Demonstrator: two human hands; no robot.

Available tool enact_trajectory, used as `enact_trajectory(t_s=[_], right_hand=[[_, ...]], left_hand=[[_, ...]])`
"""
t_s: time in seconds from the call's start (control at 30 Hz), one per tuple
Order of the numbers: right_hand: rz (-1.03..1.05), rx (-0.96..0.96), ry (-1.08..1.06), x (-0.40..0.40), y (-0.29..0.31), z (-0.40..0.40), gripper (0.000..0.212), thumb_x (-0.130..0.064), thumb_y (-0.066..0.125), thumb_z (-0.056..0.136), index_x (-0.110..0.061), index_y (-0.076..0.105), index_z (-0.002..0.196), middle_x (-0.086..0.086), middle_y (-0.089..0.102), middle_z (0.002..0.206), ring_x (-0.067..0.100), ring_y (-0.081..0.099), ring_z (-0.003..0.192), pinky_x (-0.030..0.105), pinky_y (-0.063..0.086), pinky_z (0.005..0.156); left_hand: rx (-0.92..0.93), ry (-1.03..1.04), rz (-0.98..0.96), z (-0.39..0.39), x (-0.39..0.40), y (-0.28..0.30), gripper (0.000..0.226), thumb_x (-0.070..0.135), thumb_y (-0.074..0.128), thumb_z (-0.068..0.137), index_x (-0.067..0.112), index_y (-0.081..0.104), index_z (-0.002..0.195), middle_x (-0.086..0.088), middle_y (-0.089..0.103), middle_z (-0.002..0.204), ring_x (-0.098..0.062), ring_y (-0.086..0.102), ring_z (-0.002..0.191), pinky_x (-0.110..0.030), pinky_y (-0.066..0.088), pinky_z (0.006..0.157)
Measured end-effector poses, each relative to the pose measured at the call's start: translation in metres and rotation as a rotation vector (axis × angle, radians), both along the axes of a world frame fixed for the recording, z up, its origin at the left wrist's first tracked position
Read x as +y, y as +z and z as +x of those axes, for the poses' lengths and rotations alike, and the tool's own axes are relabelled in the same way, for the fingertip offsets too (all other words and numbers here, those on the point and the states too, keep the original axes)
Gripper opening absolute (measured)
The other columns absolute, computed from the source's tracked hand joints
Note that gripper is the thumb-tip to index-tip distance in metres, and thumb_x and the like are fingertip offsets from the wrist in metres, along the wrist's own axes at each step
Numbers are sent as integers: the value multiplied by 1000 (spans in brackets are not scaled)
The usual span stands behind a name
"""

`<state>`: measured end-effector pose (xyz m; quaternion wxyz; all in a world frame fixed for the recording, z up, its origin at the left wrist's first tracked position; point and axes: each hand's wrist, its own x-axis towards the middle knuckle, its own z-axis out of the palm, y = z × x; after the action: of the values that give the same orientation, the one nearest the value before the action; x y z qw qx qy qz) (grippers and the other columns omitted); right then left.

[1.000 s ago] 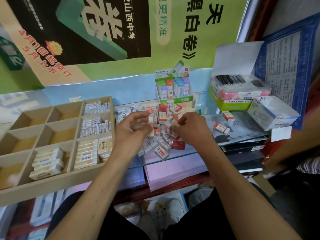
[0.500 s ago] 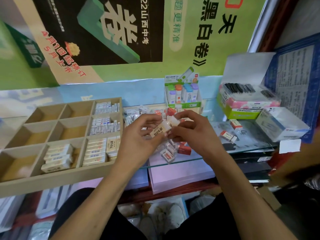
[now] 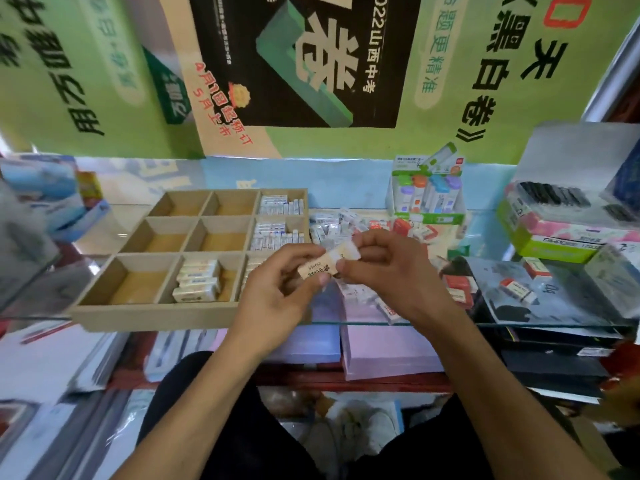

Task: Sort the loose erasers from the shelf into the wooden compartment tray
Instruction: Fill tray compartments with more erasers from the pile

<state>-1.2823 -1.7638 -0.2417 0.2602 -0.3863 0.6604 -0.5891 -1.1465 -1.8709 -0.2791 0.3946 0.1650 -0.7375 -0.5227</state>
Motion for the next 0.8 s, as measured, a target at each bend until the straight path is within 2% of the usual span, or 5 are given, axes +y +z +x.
enact_trajectory(t_s=[0.13, 0.47, 0.6, 0.73, 0.8], right_hand=[[18, 221, 118, -14, -3, 22, 26, -8, 79, 76, -13, 69, 100, -3, 73, 93, 7, 69, 83, 19, 56, 74], [3, 700, 155, -64, -9, 75, 28, -23, 78, 77, -22, 69, 104, -8, 65, 91, 6, 57, 85, 24, 46, 78], [103, 723, 127, -91, -3, 83, 31, -27, 76, 78, -24, 69, 108, -21, 51, 77, 1, 50, 75, 12, 36, 68], [254, 770, 235, -114, -2, 93, 31, -28, 77, 76, -23, 68, 106, -8, 63, 87, 10, 56, 83, 28, 48, 80], [300, 762, 272, -121, -1, 95, 30, -24, 79, 75, -21, 68, 103, -5, 64, 92, 10, 55, 82, 25, 47, 78]], left_hand=[[32, 39, 34, 31, -11, -1, 34, -10, 73, 75, 19, 66, 90, 16, 72, 90, -2, 68, 88, -14, 51, 74], [-131, 291, -282, 111, -56, -9, 19, 19, 73, 83, 28, 68, 99, 18, 69, 100, -5, 66, 96, -20, 51, 83], [-252, 457, -496, 141, -91, -17, 17, 30, 56, 91, 23, 71, 95, 15, 67, 96, -11, 60, 98, -39, 49, 86], [-274, 434, -580, 152, -106, -35, 13, 21, 58, 90, 23, 71, 92, 14, 68, 99, -10, 62, 99, -48, 48, 85], [-245, 436, -527, 151, -105, -40, 12, 21, 59, 89, 24, 71, 92, 16, 67, 100, -10, 63, 100, -51, 48, 84]])
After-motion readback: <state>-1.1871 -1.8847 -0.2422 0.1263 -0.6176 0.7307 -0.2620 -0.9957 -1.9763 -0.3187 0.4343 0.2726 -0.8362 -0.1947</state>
